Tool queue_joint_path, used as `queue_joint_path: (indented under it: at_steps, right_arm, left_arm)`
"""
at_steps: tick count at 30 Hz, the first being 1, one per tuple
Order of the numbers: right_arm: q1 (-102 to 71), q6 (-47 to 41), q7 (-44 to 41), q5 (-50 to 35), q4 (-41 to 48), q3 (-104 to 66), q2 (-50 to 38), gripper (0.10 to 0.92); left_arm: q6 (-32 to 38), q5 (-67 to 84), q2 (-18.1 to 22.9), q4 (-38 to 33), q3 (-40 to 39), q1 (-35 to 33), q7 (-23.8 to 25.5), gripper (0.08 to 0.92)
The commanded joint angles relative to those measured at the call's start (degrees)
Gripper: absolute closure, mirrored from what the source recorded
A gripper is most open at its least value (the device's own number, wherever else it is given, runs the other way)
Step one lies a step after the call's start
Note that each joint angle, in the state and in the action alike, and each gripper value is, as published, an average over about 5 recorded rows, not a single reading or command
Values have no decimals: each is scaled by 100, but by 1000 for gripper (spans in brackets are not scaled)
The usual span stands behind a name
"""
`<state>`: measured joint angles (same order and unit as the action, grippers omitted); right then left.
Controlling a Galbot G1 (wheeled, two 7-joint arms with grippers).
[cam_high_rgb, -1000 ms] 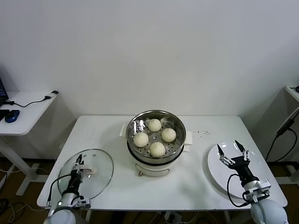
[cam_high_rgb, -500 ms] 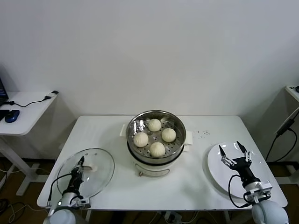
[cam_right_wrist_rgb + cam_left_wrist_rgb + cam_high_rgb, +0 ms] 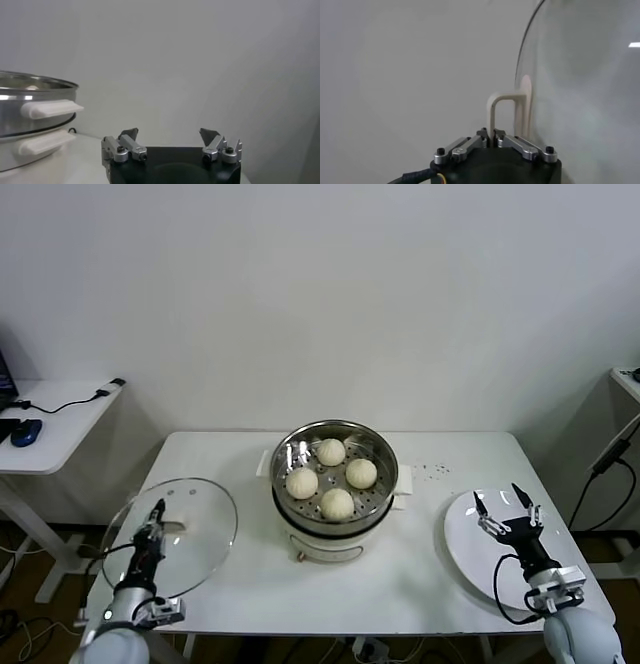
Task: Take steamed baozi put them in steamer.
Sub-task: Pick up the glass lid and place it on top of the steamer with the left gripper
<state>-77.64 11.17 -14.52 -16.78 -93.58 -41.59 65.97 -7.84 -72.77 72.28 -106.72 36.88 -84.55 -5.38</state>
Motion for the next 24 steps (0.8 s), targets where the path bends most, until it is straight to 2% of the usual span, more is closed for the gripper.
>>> queue_joint_path:
  at_steps: [1,4,7,9,14,18,24]
  right_arm:
    - [94,-16,30,32,78,40,-110,203]
    - [134,-29,29,36,129,64,-125,203]
    - [199,-30,38,67,211,95,-131,203]
    - [236,-30,53,90,242,122,-138,203]
    - [292,-21,92,131,283,140,-110,203]
    - [284,-10,97,158,306,100,-76,203]
    - [229,10,105,216,302,-8,-35,203]
  left_arm:
    - [-2545,443,-1208,-2001,-572,98,963,850]
    - [-3009,212,-1444,-2065,-1081,693,1380,850]
    - [-3326,-116,-1483,-2057,-1697,1286,2011,850]
    - [-3467,-361,-1332,-2028,-2118,1634,2416,850]
    - [-3629,-1111,-587,-1793,-3068,2456,3208,850]
    - [-3669,-1577,-32,-1367,-3658,2968,3318,850]
    - [-3716,-1765,741,-600,-4303,3490,3115,850]
